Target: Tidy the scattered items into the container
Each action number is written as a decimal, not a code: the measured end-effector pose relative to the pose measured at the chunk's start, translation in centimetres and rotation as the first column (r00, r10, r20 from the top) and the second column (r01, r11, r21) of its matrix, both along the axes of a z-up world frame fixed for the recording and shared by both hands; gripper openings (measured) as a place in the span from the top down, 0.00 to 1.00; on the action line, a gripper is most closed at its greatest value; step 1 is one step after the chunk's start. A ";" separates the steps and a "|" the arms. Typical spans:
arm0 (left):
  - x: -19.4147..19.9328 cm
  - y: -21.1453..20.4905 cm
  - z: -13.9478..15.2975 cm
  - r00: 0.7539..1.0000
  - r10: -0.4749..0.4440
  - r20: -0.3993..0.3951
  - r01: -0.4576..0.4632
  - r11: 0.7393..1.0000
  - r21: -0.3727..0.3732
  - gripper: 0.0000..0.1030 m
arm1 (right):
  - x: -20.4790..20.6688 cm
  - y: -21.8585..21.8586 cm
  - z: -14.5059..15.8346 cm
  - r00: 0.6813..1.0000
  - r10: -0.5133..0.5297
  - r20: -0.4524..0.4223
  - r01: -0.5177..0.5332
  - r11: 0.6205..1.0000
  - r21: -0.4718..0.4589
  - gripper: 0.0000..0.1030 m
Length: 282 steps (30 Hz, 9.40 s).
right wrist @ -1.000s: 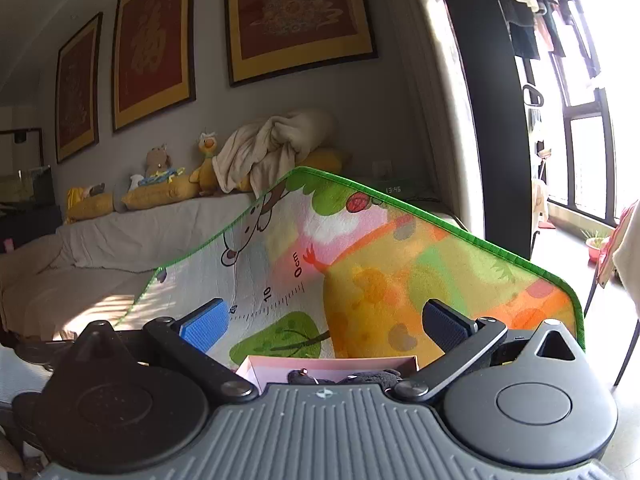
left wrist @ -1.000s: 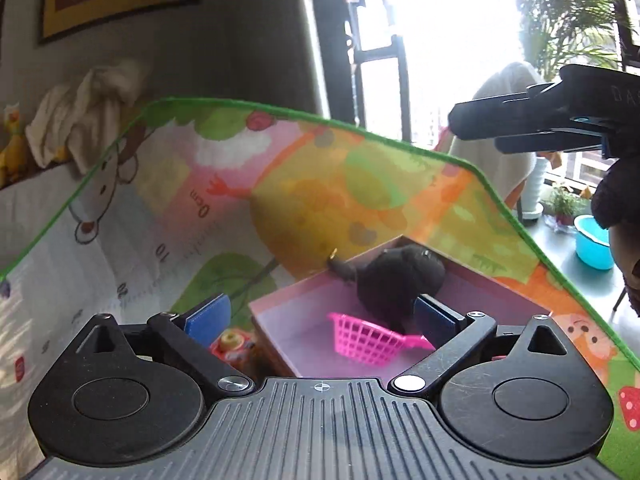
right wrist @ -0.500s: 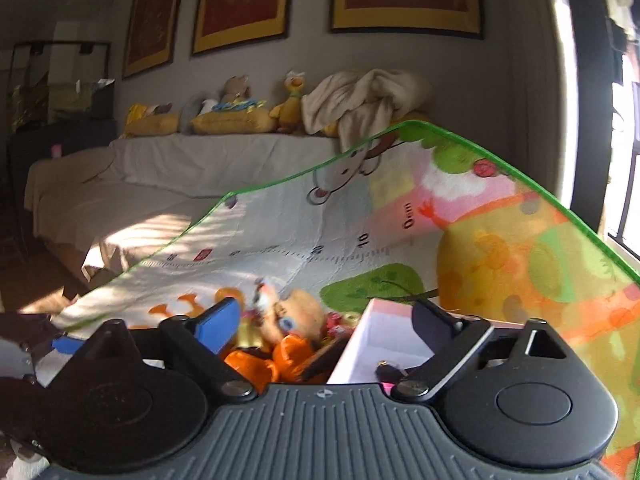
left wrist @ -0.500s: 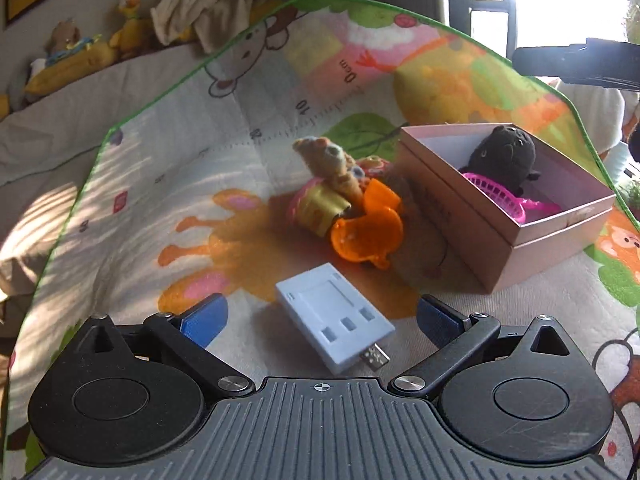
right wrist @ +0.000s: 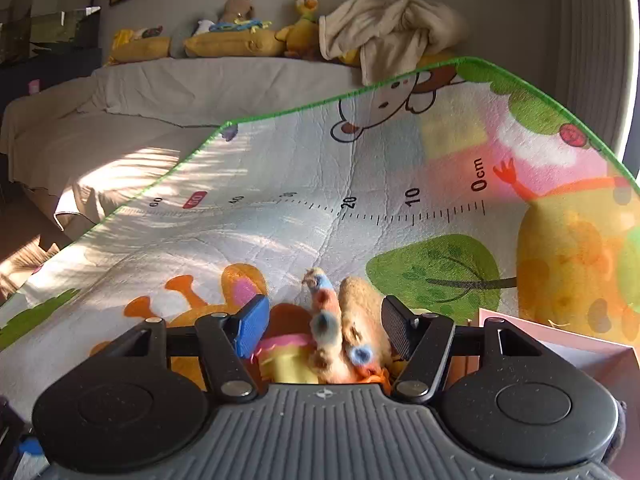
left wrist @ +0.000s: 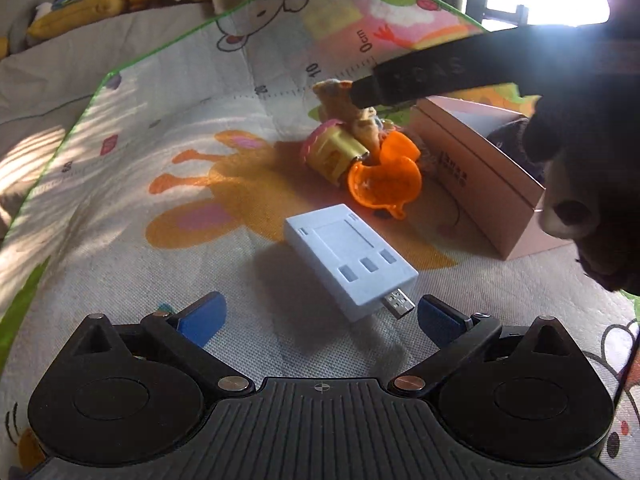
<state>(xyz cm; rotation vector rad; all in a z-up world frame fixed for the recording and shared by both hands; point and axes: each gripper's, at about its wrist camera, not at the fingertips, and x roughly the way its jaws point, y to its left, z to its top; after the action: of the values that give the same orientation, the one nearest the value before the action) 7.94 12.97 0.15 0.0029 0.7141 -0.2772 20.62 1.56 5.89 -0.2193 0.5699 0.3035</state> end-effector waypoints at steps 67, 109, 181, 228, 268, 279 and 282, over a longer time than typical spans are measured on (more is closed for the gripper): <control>-6.7 -0.6 4.5 0.983 -0.178 0.055 0.181 0.982 -0.058 0.00 | -18.3 -11.0 -4.0 0.936 0.310 -0.169 -0.261 0.930 0.258 0.51; -4.6 -9.4 0.5 0.977 -0.211 0.007 0.209 0.972 0.108 0.35 | -30.0 -16.3 -4.1 0.978 0.204 -0.043 -0.193 0.965 0.175 0.07; -9.5 -9.2 0.6 0.965 -0.261 0.038 0.255 0.959 0.122 0.23 | -30.3 -16.2 -5.1 0.996 0.077 -0.035 -0.075 0.996 0.053 0.55; -1.0 -15.6 8.4 0.853 -0.478 0.212 0.450 0.877 0.169 0.50 | -14.4 -26.1 3.8 0.998 -0.049 0.033 0.037 0.953 0.299 0.59; -4.9 -3.7 1.9 0.988 -0.131 0.083 0.116 0.980 0.162 0.02 | -19.8 -13.3 -4.6 0.999 -0.012 -0.031 0.014 0.997 0.080 0.39; 0.8 -5.0 4.7 0.985 -0.108 0.138 0.102 0.994 0.049 0.02 | -20.4 -15.0 -5.3 0.999 -0.028 -0.037 0.034 0.984 0.177 0.37; 3.2 -7.1 4.7 0.967 -0.209 0.148 0.200 0.977 0.078 0.03 | -20.6 -15.6 -5.2 0.999 -0.049 -0.023 0.053 0.976 0.211 0.37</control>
<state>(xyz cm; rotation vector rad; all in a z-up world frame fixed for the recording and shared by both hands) 11.13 5.84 4.90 0.1568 0.5672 -0.4476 0.03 -14.05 0.73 0.0041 0.5551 0.3142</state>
